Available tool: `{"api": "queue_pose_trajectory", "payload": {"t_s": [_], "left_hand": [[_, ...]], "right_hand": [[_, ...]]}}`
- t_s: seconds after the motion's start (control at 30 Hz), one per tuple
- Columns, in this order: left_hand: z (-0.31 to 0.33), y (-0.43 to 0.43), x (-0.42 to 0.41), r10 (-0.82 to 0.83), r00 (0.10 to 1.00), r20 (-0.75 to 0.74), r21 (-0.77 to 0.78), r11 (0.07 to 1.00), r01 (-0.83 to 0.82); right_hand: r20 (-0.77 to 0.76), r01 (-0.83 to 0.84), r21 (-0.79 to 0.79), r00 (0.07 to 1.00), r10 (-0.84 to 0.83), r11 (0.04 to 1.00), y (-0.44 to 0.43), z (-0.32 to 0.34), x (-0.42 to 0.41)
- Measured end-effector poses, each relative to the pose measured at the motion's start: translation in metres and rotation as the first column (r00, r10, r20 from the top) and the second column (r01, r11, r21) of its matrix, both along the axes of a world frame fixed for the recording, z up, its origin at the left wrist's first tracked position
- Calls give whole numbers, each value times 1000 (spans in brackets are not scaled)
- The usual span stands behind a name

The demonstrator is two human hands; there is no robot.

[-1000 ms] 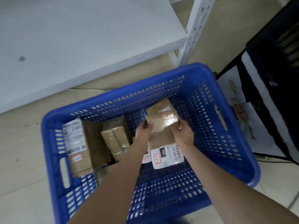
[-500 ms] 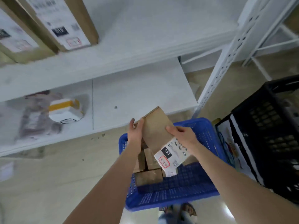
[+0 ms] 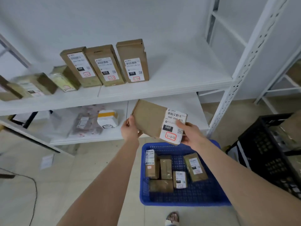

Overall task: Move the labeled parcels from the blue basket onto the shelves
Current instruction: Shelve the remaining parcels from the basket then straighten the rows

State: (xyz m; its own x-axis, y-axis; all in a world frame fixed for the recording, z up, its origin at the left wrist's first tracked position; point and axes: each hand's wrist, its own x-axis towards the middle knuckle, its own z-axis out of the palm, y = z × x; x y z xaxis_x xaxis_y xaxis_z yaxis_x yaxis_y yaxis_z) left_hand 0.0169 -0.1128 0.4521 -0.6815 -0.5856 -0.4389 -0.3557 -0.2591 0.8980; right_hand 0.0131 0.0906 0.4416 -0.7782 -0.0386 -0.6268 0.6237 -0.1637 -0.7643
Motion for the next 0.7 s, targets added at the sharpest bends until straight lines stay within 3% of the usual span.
{"api": "queue_pose_trajectory", "payload": {"t_s": [0.2, 0.7], "left_hand": [[30, -12, 41, -44, 999, -19, -112, 993, 42], [78, -54, 63, -146, 987, -60, -267, 955, 125]], "right_hand": [[-130, 47, 4, 990, -46, 999, -9, 38, 31], [-232, 136, 19, 964, -128, 991, -53, 89, 52]]}}
